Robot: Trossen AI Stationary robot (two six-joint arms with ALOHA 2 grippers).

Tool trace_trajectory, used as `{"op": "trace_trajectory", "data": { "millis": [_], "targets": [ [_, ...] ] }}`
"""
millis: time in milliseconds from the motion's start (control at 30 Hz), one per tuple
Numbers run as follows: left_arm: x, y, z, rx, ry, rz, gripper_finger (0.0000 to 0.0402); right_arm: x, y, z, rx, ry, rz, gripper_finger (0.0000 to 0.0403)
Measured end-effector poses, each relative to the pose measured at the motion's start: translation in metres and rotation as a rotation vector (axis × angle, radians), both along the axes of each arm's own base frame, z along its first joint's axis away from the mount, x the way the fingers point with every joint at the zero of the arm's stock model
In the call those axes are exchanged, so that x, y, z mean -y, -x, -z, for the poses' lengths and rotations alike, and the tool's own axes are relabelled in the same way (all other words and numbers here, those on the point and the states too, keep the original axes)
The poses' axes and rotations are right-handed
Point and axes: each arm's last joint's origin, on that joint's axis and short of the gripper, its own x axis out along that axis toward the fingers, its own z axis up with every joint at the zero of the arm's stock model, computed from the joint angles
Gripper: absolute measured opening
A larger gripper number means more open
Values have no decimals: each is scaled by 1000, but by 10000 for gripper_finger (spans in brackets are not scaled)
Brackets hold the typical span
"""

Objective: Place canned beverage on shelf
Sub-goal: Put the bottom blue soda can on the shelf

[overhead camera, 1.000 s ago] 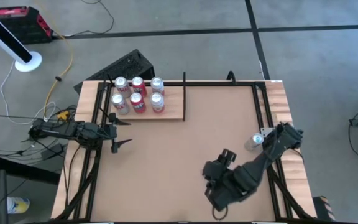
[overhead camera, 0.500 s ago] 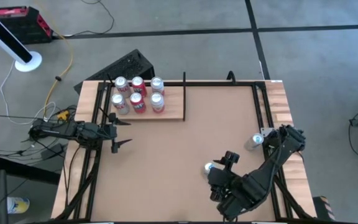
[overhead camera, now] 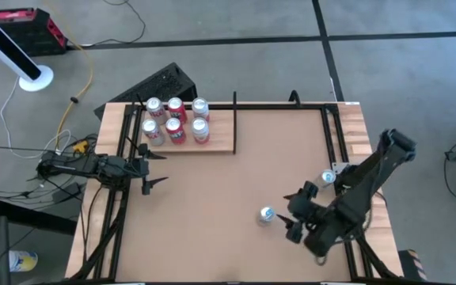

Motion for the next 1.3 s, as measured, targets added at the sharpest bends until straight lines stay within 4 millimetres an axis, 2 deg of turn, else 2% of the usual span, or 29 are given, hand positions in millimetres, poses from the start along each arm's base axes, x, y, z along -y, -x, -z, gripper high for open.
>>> {"op": "trace_trajectory", "data": {
  "millis": [133, 333, 633, 767, 900, 1300],
  "targets": [
    [0, 0, 0, 0, 0, 0, 336, 7, 6, 6, 146, -98, -110, 317],
    [0, 0, 0, 0, 0, 0, 336, 8, -6, 19, 248, -54, -210, 317],
    [0, 0, 0, 0, 0, 0, 336, 10, -29, 41, 189, -22, -184, 317],
    [0, 0, 0, 0, 0, 0, 336, 11, -36, 52, 89, 49, -300, 317],
    [0, 0, 0, 0, 0, 0, 336, 11, -38, 55, 53, 78, -355, 317],
    [0, 0, 0, 0, 0, 0, 336, 15, -35, 56, 5, 98, -358, 317]
  ]
}}
